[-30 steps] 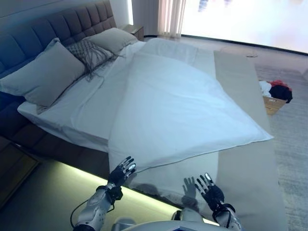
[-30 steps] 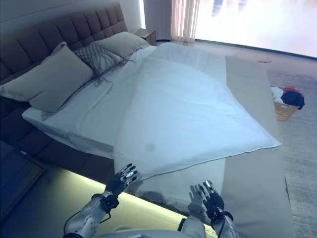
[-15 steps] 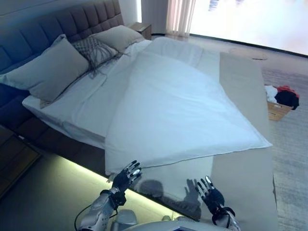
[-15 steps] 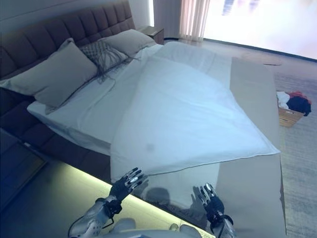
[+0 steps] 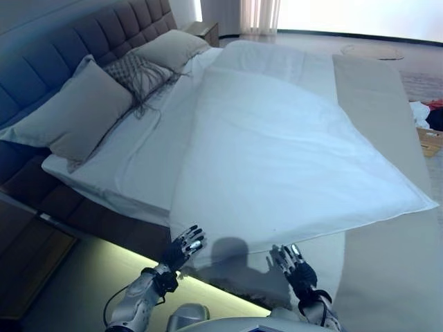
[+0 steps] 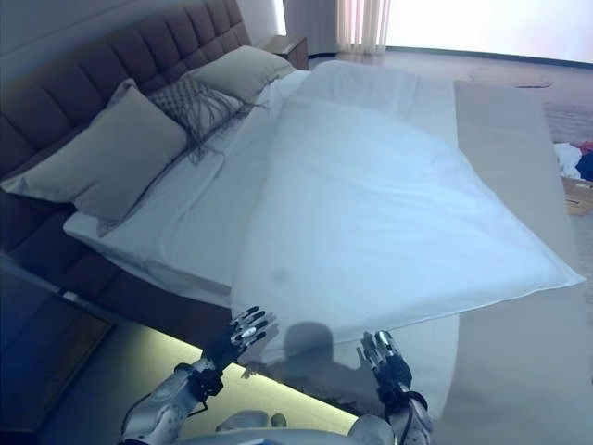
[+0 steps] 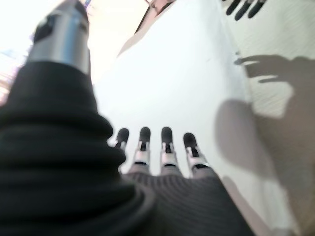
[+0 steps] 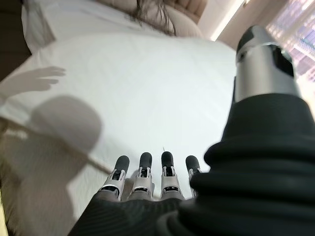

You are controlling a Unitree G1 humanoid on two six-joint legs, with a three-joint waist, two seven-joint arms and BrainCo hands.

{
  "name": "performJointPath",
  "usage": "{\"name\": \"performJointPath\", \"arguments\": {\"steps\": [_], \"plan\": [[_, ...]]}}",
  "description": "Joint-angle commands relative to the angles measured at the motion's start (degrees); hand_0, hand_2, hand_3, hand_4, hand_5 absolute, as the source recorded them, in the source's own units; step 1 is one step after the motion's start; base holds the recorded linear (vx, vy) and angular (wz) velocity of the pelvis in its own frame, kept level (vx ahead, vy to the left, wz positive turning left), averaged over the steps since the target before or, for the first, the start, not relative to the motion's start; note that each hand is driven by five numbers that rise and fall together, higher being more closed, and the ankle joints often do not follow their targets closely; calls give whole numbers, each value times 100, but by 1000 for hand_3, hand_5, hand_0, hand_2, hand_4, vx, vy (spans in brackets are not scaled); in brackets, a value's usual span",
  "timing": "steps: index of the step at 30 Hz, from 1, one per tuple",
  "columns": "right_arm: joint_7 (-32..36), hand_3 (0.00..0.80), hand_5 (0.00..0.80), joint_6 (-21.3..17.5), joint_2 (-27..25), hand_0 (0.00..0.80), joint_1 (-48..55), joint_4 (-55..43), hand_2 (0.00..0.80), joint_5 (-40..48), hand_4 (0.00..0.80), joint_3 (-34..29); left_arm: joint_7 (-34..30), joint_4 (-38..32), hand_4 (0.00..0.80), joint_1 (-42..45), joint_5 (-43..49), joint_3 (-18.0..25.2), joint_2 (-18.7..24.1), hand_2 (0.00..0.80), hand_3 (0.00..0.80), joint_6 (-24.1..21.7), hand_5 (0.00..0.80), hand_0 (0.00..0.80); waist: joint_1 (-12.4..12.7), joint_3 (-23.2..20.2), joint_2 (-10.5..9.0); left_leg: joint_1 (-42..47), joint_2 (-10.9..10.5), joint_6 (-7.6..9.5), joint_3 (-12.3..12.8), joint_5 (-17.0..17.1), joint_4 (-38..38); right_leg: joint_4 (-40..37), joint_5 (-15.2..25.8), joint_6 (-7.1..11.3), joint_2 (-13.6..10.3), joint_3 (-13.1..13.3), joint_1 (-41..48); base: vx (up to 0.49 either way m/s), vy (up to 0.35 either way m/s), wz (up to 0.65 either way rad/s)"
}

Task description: Make the bed neatly

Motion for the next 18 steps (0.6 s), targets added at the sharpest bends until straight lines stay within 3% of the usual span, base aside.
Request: {"name": "performJointPath", "arguments": {"steps": [1,4,7,11,14,18], "plan": [[-121,0,0,-294,114,0,131,-389,0,-135,0,-88,196,-353,0,-2,-201,71,137,0,0,-301,0,0,139,-207,-65,-674,33,477,-121,520,94,-31,1764,194,-464,63,433,163,232,2],[-237,0,0,-336,28,0,129,-211,0,-59,0,-251,399,-291,0,-15,-167,101,138,0,0,-306,0,0,172,-216,-91,-625,-116,581,-139,416,149,103,1953,103,-453,-61,212,177,123,-5],[-329,0,0,-458,-59,0,-41,33,0,316,0,-380,577,-276,0,-119,-256,168,201,0,0,-263,0,0,199,-126,-253,-583,-133,503,-135,314,213,-962,2110,113,-300,-283,268,147,-159,-27],[-138,0,0,-461,-185,0,-597,523,0,662,0,-668,632,-308,0,-383,-237,307,339,0,0,-253,0,0,159,179,-577,-453,-148,408,61,-66,276,-2324,2940,442,-284,-484,-209,102,-307,-50],[45,0,0,-474,-284,0,-748,782,0,706,0,-862,632,-352,0,-508,-293,363,437,0,0,-187,0,0,156,329,-604,-556,92,364,142,-163,455,-2345,2840,544,-250,-346,-209,80,-286,-51],[159,0,0,-346,-302,0,-604,654,0,805,0,-937,588,-631,0,-414,-432,382,492,0,0,-25,0,0,102,382,-645,-683,450,234,262,-390,1070,-2173,2548,567,-216,-471,-12,111,-209,30]]}}
